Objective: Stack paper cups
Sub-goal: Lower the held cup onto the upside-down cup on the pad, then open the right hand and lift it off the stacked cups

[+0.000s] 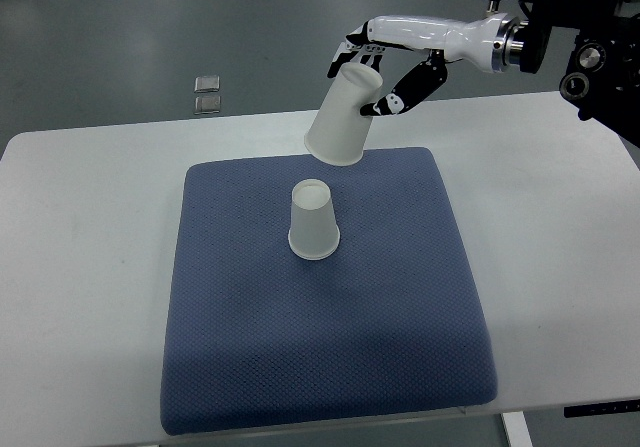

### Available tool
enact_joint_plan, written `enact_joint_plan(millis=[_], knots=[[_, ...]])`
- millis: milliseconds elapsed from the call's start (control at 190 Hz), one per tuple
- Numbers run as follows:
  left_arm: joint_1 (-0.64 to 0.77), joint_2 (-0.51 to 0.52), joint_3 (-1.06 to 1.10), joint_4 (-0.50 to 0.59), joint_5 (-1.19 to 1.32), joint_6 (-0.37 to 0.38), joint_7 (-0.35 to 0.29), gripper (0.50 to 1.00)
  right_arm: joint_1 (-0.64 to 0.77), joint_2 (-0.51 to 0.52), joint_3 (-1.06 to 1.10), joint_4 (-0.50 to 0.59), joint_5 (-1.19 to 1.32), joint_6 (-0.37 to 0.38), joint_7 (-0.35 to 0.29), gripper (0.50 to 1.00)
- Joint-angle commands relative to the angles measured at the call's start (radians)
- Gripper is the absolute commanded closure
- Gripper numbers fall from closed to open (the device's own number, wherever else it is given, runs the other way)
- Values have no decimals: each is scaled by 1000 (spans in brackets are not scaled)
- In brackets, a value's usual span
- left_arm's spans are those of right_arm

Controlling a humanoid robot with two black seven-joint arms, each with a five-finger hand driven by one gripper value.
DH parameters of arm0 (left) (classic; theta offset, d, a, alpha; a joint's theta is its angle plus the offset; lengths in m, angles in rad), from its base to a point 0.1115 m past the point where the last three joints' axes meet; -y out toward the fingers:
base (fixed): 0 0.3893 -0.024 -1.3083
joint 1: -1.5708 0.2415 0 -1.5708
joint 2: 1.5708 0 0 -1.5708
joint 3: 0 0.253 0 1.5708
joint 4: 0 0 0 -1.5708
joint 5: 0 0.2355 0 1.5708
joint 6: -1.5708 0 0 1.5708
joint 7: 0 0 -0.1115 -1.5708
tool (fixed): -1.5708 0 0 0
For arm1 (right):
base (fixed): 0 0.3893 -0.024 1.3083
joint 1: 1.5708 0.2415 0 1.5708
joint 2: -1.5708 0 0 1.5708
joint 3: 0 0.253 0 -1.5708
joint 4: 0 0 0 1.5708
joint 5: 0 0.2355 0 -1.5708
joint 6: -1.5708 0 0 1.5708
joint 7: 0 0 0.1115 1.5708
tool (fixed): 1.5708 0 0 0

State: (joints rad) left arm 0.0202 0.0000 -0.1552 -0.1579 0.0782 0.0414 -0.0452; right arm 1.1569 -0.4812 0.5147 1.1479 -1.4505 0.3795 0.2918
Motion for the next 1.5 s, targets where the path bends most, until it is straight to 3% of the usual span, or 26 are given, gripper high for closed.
enact_joint_plan(millis=[0, 368, 1229, 1444, 1496], knots=[[0, 0, 0, 0, 0, 0, 1, 500, 3, 50, -2, 3, -62, 6, 0, 1000], [1, 0, -1, 0, 0, 0, 1, 500, -19, 119, -15, 9, -172, 7, -2, 1000], [0, 0, 0, 0, 0, 0, 1, 500, -43, 115, -31, 44, -245, 21, 3, 1000], [0, 0, 0, 0, 0, 0, 1, 500, -69, 118, -31, 41, -246, 1, 1, 881], [0, 0, 0, 1, 0, 0, -1, 500, -74, 118, -31, 38, -246, 1, 1, 822]])
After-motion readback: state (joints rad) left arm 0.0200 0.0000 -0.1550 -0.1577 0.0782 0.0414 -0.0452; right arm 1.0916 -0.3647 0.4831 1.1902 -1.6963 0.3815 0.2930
